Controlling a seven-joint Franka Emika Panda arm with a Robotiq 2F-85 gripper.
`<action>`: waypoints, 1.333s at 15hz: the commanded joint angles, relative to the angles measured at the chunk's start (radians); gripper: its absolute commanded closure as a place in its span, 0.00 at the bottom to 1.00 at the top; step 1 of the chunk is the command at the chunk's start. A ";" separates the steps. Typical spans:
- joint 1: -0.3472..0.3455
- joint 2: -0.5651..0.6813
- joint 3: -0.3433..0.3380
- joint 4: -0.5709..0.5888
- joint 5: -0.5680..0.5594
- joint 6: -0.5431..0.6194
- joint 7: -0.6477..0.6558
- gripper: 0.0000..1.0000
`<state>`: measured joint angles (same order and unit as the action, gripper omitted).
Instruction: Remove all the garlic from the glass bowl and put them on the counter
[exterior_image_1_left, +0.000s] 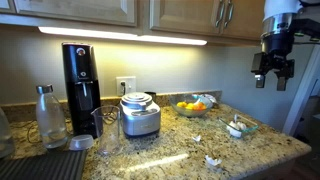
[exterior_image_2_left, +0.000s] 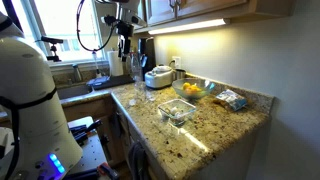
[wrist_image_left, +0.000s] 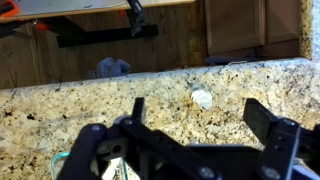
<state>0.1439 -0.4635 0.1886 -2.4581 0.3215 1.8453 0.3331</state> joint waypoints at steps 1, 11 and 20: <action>-0.004 0.000 0.003 0.001 0.001 -0.002 -0.001 0.00; -0.035 0.025 -0.009 -0.007 -0.028 0.076 -0.008 0.00; -0.098 0.167 -0.072 -0.001 -0.131 0.325 -0.075 0.00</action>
<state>0.0582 -0.3271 0.1337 -2.4599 0.2217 2.1080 0.2834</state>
